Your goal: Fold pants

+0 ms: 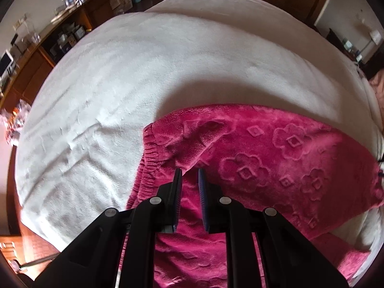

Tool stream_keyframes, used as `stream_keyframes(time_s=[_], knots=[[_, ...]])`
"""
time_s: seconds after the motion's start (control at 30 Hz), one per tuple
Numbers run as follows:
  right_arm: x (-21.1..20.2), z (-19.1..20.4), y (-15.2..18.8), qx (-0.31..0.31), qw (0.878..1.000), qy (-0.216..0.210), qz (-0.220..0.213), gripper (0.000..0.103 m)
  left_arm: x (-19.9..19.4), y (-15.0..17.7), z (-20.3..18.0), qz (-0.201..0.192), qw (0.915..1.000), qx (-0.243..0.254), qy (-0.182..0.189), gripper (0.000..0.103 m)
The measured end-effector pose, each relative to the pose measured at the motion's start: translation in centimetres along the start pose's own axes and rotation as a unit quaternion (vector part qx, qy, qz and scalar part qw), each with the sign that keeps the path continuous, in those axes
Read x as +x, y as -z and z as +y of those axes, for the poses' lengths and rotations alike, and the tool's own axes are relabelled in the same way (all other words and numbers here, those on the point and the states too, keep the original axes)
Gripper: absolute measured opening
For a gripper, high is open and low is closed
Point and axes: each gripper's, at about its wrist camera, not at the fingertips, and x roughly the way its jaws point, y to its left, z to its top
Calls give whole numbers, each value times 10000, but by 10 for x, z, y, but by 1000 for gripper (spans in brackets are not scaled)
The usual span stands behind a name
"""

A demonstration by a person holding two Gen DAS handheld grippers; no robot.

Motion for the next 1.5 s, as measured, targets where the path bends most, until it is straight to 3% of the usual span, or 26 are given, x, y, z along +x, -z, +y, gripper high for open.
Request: stream_keyframes(time_s=[0.03, 0.1, 0.17, 0.2, 0.23, 0.4, 0.57, 0.87, 0.93, 1.0, 1.13, 1.27, 1.37, 1.4, 1.5], knots=[[-2, -1, 2, -31, 10000, 55, -37, 34, 2, -3, 2, 8, 10000, -78, 3, 15], [-8, -5, 7, -84, 9999, 79, -118, 22, 9, -11, 5, 116, 9994, -307, 142, 18], [-15, -15, 15, -68, 9998, -88, -153, 15, 14, -20, 10, 201, 9973, -610, 347, 44], [-18, -22, 21, -48, 9997, -167, -162, 12, 16, -25, 12, 187, 9956, -794, 451, 63], [-23, -29, 28, -44, 9995, -225, -199, 11, 18, -30, 14, 145, 9935, -963, 597, 66], [-41, -70, 63, 62, 9985, -437, -312, 6, 34, -48, 6, 391, 9854, -1367, 935, 67], [-44, -108, 94, 276, 9972, -627, -290, 6, 57, -54, -3, 751, 9769, -1730, 1003, 69], [-42, -129, 119, 173, 9972, -497, -532, 5, 95, -61, 2, 1017, 9336, -3136, 1401, 73], [-46, -147, 143, 168, 9971, -417, -610, 5, 99, -64, 1, 1029, 9287, -3277, 1397, 75], [-46, -150, 144, 123, 9972, -329, -660, 5, 104, -67, -1, 1069, 9259, -3394, 1271, 77], [-46, -163, 149, 199, 9973, -48, -699, 0, 117, -71, -3, 1202, 9185, -3606, 1092, 77], [-44, -175, 144, 174, 9966, -189, -781, 0, 131, -68, -4, 1382, 9098, -3803, 926, 74], [-53, -171, 140, 180, 9949, -562, -819, 1, 145, -72, -6, 1537, 9066, -3863, 729, 53], [-55, -170, 138, 238, 9943, -681, -788, 3, 148, -71, -6, 1581, 9063, -3873, 608, 40], [-63, -166, 131, 417, 9912, -958, -817, 35, 148, -66, -1, 1543, 9031, -3958, 626, 22]])
